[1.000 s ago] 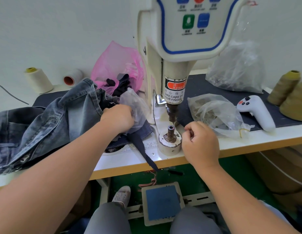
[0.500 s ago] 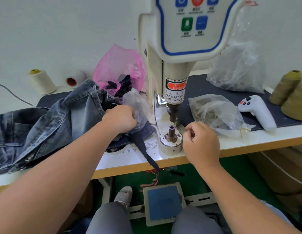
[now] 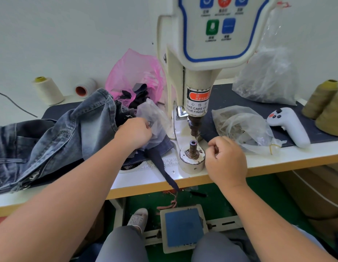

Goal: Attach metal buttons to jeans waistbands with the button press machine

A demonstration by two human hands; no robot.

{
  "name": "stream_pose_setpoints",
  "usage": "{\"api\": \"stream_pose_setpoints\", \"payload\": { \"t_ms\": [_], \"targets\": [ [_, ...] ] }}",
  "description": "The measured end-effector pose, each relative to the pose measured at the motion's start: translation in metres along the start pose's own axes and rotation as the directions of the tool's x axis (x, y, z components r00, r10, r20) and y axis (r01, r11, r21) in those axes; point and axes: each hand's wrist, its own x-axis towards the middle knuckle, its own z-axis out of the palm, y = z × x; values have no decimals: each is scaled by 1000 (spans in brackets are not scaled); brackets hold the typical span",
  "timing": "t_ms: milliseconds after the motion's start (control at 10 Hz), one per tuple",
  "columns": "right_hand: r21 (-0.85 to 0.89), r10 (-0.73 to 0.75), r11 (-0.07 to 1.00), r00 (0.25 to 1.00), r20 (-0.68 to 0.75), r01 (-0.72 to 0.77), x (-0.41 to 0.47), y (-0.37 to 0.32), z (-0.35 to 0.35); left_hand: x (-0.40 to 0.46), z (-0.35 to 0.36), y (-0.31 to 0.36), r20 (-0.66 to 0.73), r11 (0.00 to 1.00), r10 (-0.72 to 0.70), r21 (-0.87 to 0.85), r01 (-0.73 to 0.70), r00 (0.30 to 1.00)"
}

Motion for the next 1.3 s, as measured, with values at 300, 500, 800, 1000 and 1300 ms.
{"api": "stream_pose_setpoints", "payload": {
  "t_ms": [300,500,800,1000,1300],
  "targets": [
    [-1,-2,1000,1000,-5,2,-1,0,-1,3,6,9,-38,978,47,207,-38,998],
    [-2,-2,1000,1000,11,2,0,0,-1,5,9,7,-70,992,23,124,-14,997],
    [-1,-9,1000,1000,7,9,0,-1,-2,4,9,15,-61,942,34,336,-12,998],
    [-6,-12,1000,1000,13,12,0,0,0,4,-3,12,108,983,-5,184,-15,994],
    [-5,-3,1000,1000,8,4,0,0,0,-5,-3,16,-18,994,-18,105,20,1000]
  ]
}}
